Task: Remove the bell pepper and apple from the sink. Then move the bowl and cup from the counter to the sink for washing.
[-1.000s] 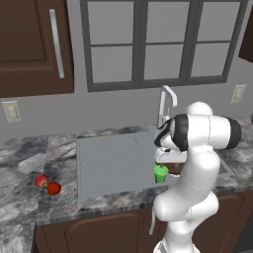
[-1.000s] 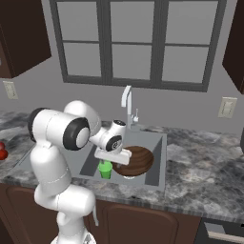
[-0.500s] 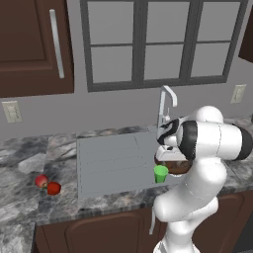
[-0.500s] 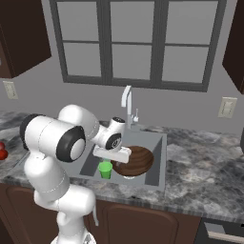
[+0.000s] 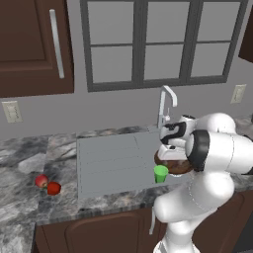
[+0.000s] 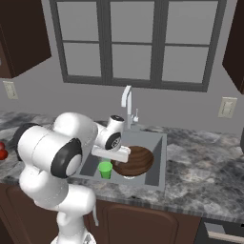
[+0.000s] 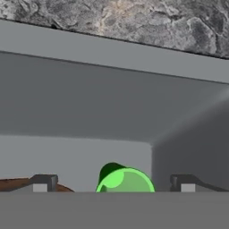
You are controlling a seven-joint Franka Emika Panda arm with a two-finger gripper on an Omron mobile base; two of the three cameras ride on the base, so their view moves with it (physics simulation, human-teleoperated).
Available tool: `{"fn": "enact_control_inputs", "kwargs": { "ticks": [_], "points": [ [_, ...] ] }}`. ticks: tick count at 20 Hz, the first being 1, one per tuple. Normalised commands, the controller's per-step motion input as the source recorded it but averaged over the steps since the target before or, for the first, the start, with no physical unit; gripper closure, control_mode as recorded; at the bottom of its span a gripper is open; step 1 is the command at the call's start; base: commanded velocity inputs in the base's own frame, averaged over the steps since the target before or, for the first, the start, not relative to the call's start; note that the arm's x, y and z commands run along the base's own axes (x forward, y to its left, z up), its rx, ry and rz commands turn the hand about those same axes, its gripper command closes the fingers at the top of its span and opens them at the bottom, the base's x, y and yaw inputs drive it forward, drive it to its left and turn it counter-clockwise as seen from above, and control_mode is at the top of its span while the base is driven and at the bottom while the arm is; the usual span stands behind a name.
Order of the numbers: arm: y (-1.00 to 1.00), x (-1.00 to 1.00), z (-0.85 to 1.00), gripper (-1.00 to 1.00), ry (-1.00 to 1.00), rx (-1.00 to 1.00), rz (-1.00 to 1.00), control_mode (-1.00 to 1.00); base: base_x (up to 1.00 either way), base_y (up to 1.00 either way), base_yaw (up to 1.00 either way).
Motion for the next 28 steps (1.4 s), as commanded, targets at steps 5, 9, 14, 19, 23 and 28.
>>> {"fn": "enact_control_inputs", "kwargs": {
  "ticks": [5, 9, 14, 19, 23, 28],
  "points": [
    [0.00, -0.20, 0.17, -1.00, -0.07, 0.00, 0.00, -1.00, 0.00, 0.00, 0.00],
    [0.00, -0.18, 0.21, -1.00, -0.08, 0.00, 0.00, -1.00, 0.00, 0.00, 0.00],
    [0.00, -0.16, 0.26, -1.00, -0.08, 0.00, 0.00, -1.00, 0.00, 0.00, 0.00],
    [0.00, -0.12, 0.34, -1.00, -0.03, 0.00, 0.00, -1.00, 0.00, 0.00, 0.00],
    [0.00, -0.15, 0.37, -1.00, -0.01, 0.00, 0.00, -1.00, 0.00, 0.00, 0.00],
    [0.00, -0.23, 0.33, -1.00, -0.09, -0.02, 0.00, -1.00, 0.00, 0.00, 0.00]
  ]
}}
